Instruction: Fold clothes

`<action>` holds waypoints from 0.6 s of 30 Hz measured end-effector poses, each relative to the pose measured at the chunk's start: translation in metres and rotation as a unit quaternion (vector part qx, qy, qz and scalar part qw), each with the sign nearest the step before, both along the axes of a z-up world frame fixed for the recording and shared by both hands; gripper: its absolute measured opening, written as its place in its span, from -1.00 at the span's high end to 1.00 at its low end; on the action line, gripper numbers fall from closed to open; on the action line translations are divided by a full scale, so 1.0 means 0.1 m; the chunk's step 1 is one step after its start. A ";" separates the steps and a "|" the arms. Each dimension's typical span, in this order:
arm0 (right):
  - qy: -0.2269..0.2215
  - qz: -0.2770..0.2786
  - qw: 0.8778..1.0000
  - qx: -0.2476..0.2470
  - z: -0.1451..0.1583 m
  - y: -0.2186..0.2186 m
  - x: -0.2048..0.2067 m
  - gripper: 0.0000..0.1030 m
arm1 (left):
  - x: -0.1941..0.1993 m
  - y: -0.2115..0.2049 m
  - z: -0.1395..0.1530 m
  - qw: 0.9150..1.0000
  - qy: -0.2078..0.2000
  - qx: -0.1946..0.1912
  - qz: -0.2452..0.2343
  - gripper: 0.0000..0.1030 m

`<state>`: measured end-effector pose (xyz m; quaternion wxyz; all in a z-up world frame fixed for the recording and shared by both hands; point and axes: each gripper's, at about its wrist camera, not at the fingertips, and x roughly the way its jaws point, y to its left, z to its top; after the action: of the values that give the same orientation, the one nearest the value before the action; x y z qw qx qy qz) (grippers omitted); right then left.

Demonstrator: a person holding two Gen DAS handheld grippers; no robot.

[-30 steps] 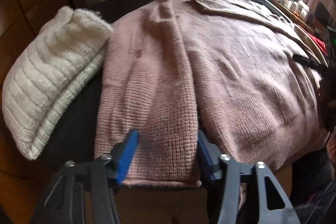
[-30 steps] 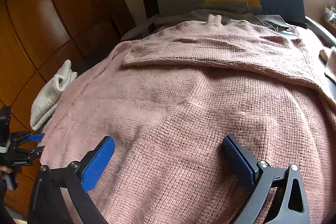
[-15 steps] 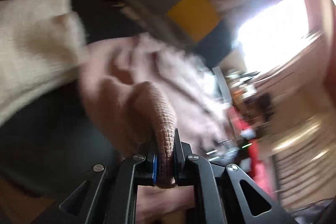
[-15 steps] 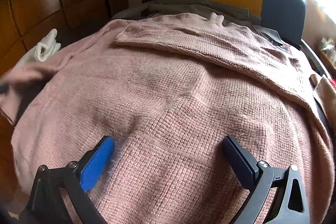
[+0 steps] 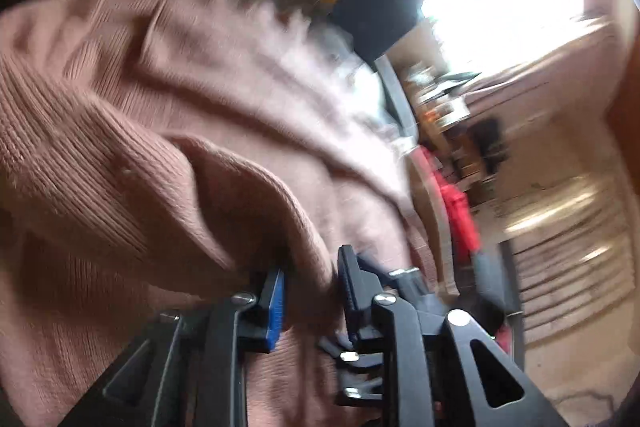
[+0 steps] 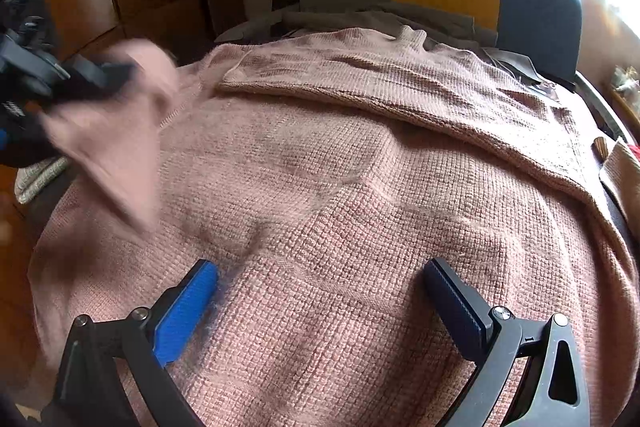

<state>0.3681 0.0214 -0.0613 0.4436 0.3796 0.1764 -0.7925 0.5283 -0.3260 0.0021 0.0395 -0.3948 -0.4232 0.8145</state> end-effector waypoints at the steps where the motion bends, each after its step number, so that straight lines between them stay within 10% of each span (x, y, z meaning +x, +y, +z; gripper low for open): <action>1: 0.000 0.000 1.000 0.000 0.00 0.00 0.00 -1.00 | 0.03 0.02 0.01 1.000 0.002 -0.008 -0.001 0.44; 8: -0.015 0.004 1.000 -0.001 0.03 0.02 0.00 -1.00 | 0.83 -0.33 0.15 0.993 0.071 -0.032 0.090 0.29; 14: -0.120 -0.013 0.989 -0.083 0.27 0.02 -0.09 -0.99 | 1.22 -0.38 -0.17 0.992 0.047 -0.050 0.110 0.29; 18: -0.115 0.003 0.990 -0.082 0.35 -0.22 -0.02 -0.85 | 1.26 -0.34 -0.35 0.991 0.043 -0.051 0.113 0.30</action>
<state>0.3666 -0.0005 -0.0263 0.4929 0.4297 0.0596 -0.7542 0.6546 -0.3603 -0.0331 -0.0547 -0.3111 -0.4205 0.8505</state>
